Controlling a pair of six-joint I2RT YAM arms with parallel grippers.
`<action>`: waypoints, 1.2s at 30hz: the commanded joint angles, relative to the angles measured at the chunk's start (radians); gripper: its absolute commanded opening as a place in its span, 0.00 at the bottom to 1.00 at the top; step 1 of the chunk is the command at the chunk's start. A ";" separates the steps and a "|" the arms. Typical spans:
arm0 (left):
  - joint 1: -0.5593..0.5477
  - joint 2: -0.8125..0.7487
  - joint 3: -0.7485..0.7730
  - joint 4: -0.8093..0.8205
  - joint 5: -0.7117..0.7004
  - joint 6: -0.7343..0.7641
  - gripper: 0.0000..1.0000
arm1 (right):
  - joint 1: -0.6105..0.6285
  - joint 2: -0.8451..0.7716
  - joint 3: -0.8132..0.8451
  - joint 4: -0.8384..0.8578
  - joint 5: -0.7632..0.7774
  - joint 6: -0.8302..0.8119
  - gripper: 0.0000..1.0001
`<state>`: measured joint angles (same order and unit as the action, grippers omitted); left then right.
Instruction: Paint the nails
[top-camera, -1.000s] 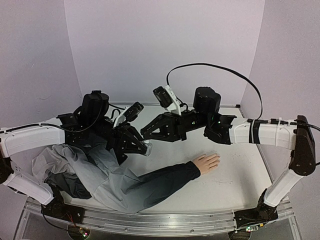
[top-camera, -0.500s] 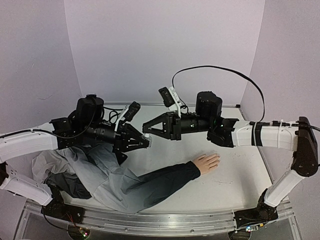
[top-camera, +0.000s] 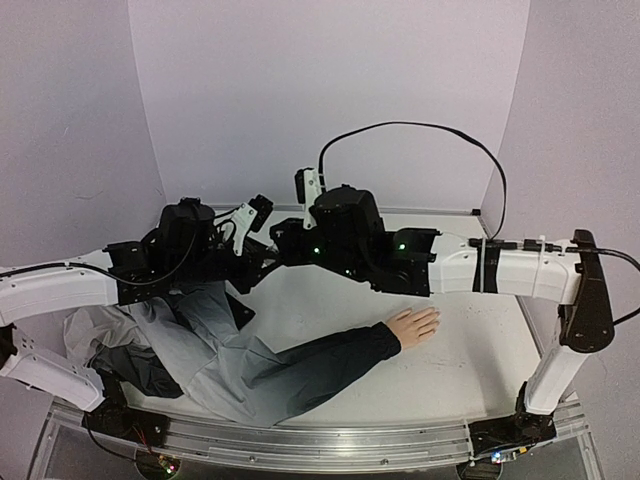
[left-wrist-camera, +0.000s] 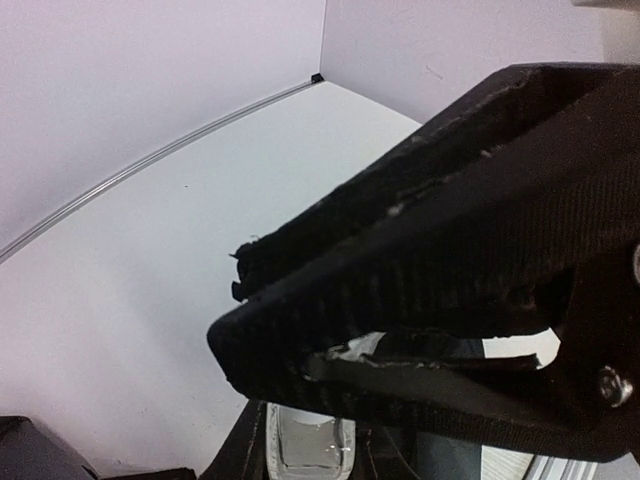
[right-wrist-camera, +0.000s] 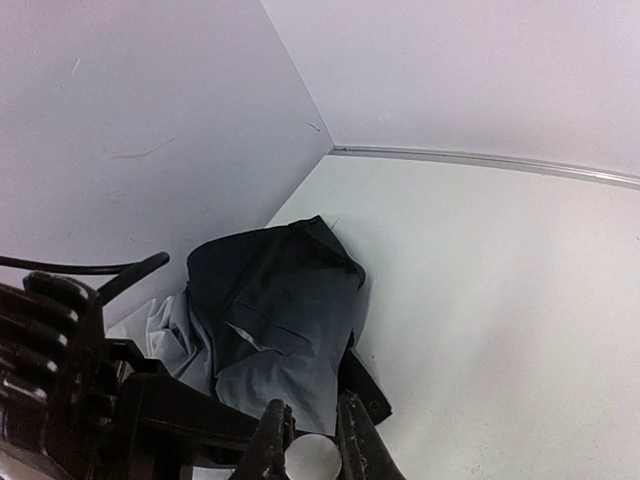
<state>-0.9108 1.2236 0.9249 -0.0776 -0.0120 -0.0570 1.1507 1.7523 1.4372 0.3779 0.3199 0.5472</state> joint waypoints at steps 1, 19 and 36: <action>0.079 -0.037 -0.002 0.096 -0.172 -0.037 0.00 | 0.032 -0.059 0.019 -0.101 -0.147 -0.056 0.27; 0.094 -0.024 0.060 0.099 1.098 -0.037 0.00 | -0.247 -0.272 -0.281 0.269 -1.213 -0.152 0.80; 0.082 0.072 0.119 0.108 1.144 -0.060 0.00 | -0.233 -0.178 -0.272 0.474 -1.372 -0.071 0.35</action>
<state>-0.8249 1.2968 0.9855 -0.0242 1.0859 -0.1093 0.9115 1.5623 1.1393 0.7582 -0.9974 0.4721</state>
